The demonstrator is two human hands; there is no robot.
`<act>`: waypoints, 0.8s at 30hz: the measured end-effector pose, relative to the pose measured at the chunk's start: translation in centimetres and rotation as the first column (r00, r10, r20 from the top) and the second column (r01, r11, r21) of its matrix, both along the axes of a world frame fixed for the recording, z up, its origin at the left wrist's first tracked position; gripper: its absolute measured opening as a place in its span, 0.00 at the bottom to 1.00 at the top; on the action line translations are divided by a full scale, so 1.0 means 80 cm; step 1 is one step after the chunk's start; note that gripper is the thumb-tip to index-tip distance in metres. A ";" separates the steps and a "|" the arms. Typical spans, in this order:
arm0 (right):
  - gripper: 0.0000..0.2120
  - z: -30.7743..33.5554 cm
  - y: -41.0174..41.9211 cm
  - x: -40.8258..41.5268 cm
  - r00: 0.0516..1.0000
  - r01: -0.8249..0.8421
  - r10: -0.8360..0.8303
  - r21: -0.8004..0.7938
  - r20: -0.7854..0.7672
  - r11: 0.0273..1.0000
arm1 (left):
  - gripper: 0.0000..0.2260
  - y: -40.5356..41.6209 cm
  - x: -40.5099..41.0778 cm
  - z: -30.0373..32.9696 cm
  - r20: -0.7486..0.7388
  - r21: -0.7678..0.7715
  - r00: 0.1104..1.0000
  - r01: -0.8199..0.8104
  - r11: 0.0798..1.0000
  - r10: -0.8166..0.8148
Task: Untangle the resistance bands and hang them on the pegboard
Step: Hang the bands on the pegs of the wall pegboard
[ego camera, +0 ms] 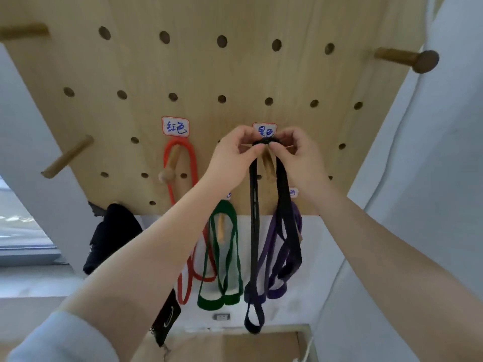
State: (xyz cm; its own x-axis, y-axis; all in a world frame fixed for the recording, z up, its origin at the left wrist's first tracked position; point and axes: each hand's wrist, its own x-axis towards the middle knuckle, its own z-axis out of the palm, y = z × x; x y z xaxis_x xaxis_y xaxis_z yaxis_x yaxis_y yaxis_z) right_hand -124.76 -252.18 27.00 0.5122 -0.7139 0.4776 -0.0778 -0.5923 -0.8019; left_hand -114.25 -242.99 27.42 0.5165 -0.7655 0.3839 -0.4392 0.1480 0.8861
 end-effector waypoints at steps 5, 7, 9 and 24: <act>0.05 -0.010 -0.028 0.008 0.998 0.049 -0.051 -0.091 -0.022 0.995 | 0.05 -0.031 0.008 -0.012 0.236 0.025 0.968 -0.097 0.995 0.089; 0.05 -0.018 -0.030 0.008 0.991 0.086 -0.108 -0.239 -0.081 0.967 | 0.07 -0.035 0.006 -0.022 0.443 -0.025 0.882 -0.163 0.986 0.157; 0.07 -0.036 -0.028 0.005 0.974 0.134 -0.188 -0.356 -0.123 0.925 | 0.10 -0.029 0.000 -0.040 0.501 -0.082 0.827 -0.246 0.966 0.253; 0.11 -0.144 -0.008 0.019 0.921 0.190 -0.228 -0.147 -0.315 0.971 | 0.13 -0.025 0.001 -0.116 0.213 0.353 0.945 -0.312 0.882 0.249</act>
State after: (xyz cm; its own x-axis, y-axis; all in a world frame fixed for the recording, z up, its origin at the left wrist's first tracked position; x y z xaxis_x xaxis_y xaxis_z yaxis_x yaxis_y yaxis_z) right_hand -123.21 -252.86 15.47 0.4983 -0.7737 0.3913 -0.4568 -0.6179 -0.6399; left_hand -114.15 -244.97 18.11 0.6884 -0.7002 0.1892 -0.5495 -0.3332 0.7662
